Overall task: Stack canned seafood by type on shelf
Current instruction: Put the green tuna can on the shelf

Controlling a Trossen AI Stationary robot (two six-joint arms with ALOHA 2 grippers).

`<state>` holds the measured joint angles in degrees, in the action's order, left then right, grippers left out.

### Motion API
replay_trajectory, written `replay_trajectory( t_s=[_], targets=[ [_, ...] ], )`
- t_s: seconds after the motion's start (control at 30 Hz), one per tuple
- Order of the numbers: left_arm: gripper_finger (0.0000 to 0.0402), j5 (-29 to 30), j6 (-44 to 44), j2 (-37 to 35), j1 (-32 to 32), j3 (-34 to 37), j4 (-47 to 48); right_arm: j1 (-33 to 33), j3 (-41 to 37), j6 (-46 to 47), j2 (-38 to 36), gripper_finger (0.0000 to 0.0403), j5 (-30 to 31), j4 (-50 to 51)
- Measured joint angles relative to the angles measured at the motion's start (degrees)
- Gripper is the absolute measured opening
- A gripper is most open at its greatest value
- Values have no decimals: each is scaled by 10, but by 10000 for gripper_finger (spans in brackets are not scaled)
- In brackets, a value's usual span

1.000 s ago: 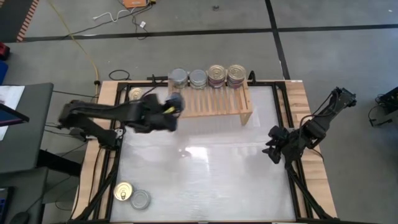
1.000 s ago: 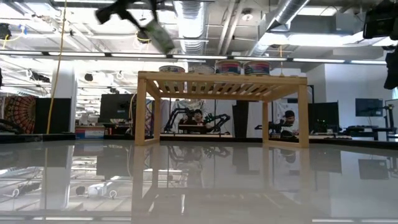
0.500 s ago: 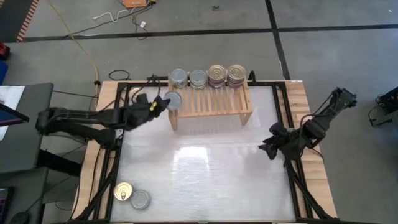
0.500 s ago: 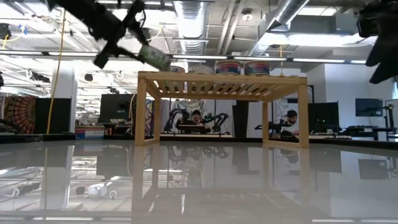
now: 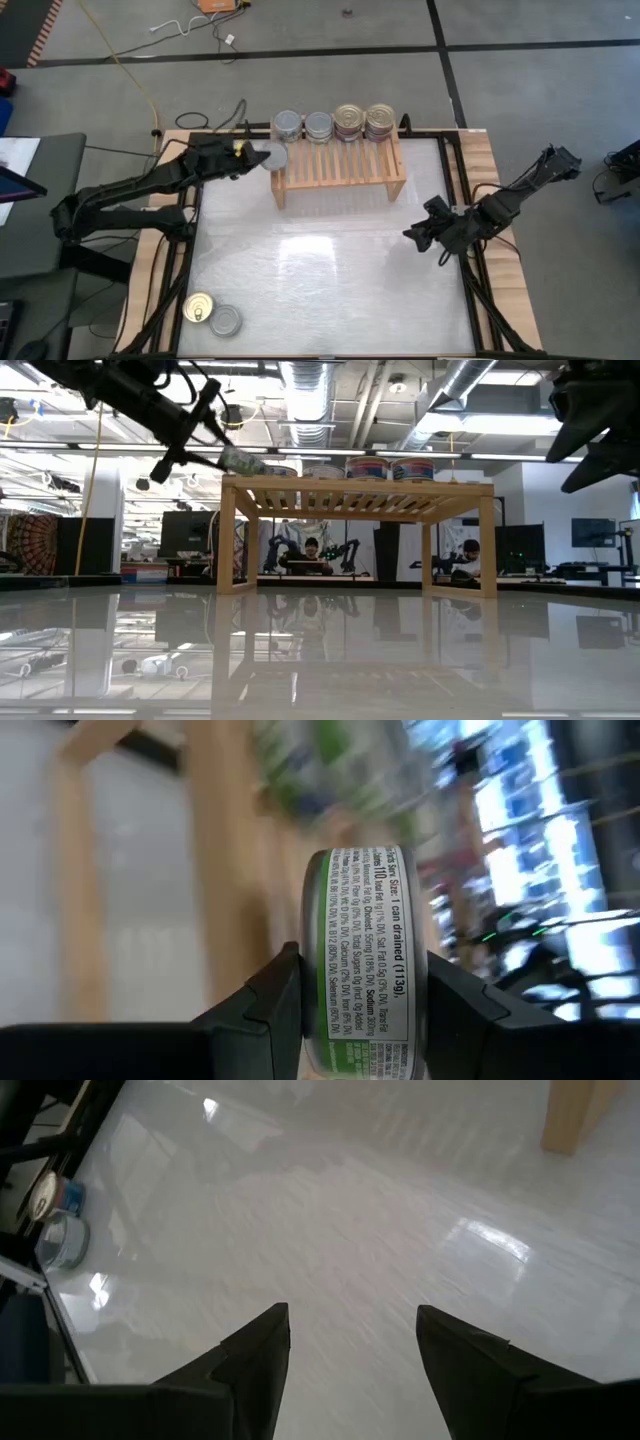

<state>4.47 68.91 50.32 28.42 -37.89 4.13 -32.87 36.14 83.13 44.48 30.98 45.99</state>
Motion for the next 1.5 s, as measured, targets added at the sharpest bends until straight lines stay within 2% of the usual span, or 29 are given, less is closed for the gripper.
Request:
replay_trajectory(
  t_s=[0.23, 0.47, 1.03, 1.5],
  targets=[
    [147, 19, -23, 40, -21, -1, -26, 20, 0, 0, 53, 244, -3, -32],
    [147, 18, -29, 40, -22, 0, -31, 31, 0, 0, 84, 244, -9, -64],
    [148, 30, -4, 40, -24, 0, -48, 31, 0, -7, 83, 244, -10, -64],
    [222, 31, 7, 42, -42, -1, -51, 31, 0, -20, 83, 244, -11, -64]
  ],
)
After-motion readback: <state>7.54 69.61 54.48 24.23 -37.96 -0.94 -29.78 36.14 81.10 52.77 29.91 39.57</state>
